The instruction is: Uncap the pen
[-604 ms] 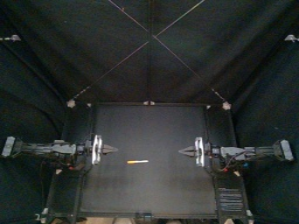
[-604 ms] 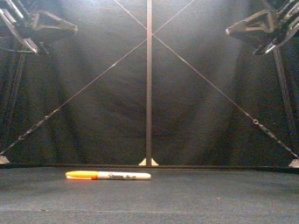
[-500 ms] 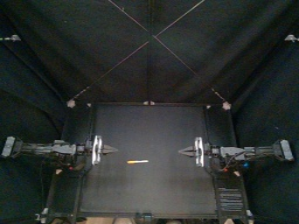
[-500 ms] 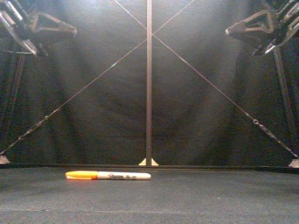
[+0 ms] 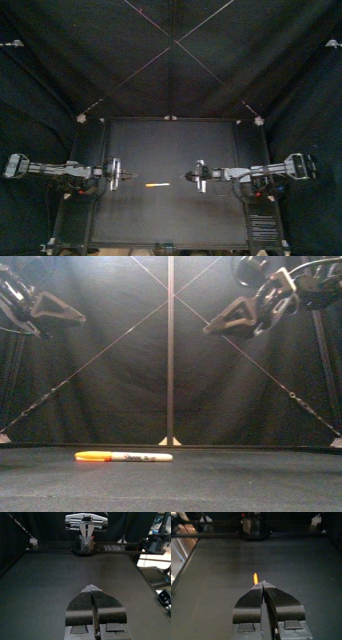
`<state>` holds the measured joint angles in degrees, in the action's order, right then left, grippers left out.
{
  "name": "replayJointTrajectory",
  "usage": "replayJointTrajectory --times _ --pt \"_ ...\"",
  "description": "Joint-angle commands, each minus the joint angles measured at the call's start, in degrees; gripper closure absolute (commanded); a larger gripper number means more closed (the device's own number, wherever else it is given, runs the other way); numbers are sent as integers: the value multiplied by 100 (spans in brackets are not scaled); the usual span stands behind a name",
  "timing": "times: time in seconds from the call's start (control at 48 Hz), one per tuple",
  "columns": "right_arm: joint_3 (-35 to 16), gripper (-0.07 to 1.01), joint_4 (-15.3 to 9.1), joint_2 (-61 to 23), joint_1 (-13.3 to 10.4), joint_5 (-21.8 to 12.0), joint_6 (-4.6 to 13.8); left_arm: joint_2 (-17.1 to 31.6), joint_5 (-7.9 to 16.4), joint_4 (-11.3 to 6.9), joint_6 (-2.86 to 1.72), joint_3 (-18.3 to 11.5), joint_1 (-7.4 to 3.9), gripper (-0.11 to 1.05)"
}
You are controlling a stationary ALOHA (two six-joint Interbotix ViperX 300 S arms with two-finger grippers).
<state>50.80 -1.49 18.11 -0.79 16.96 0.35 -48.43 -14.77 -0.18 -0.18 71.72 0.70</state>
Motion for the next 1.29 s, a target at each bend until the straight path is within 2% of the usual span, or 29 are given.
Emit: replayJointTrajectory --times 0.021,0.146,0.25,0.479,0.542,0.646,0.938,1.292 --pt "-510 89 -44 -659 -9 18 -9 185 62 -9 -9 -88 18 66" --pt "-809 76 -26 -1248 -9 -26 9 202 158 -105 -9 -62 18 51" --pt "-1063 58 9 -1670 -18 -97 18 202 202 -229 -9 -53 26 37" --pt "-1494 21 193 -2206 -18 -492 18 220 246 -404 -9 35 18 7" --pt "-1573 15 229 -2312 -18 -615 18 237 246 -422 -9 62 26 0" --pt "-1696 13 237 -2531 9 -782 18 246 246 -422 -9 97 18 -6" --pt "-2057 13 404 -3190 -18 -1257 18 255 246 -422 0 149 18 -7" --pt "-2232 17 439 -3489 -79 -1450 18 255 246 -422 0 149 18 -7"
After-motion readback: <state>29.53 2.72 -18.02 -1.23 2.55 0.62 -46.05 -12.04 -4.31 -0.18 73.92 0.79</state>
